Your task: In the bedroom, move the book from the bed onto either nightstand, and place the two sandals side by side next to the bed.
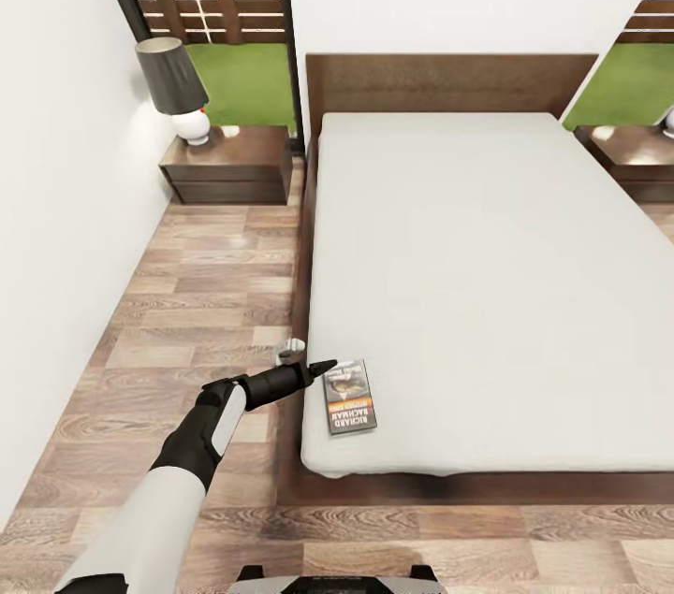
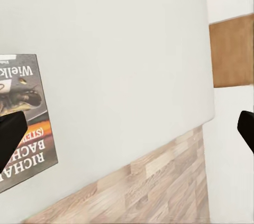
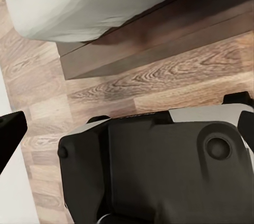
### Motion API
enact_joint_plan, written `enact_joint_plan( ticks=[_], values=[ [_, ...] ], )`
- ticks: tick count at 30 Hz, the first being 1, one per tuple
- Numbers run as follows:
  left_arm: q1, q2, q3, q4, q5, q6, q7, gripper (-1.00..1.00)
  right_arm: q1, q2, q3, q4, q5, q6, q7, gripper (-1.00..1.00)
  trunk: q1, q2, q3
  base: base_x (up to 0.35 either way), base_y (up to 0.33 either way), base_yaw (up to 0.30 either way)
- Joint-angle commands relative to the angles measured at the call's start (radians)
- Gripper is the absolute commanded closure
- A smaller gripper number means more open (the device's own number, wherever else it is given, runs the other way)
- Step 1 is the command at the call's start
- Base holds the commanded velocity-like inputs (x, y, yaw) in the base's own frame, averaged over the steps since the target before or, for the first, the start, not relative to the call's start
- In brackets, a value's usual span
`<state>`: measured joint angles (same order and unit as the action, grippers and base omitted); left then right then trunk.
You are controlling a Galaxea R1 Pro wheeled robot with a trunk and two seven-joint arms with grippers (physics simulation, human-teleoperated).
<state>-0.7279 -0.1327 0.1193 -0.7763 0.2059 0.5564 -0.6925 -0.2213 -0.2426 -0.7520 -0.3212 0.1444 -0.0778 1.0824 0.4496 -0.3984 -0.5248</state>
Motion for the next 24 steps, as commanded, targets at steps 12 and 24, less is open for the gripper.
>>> enact_joint_plan(
  ticks=[12, 24],
  values=[
    [0.001, 0.001, 0.004, 0.0, 0.002, 0.006, -0.109, -1.0, 0.0, 0.0, -0.007, 0.001, 0.011, -0.008, 0.003, -1.0, 0.0, -0.002, -0.02, 0.0, 0.0, 0.0],
    [0.001, 0.001, 0.003, 0.0, 0.002, 0.005, -0.108, -1.0, -0.001, 0.0, -0.007, 0.001, 0.011, -0.008, 0.003, -1.0, 0.0, -0.002, -0.039, 0.0, 0.0, 0.0]
  ],
)
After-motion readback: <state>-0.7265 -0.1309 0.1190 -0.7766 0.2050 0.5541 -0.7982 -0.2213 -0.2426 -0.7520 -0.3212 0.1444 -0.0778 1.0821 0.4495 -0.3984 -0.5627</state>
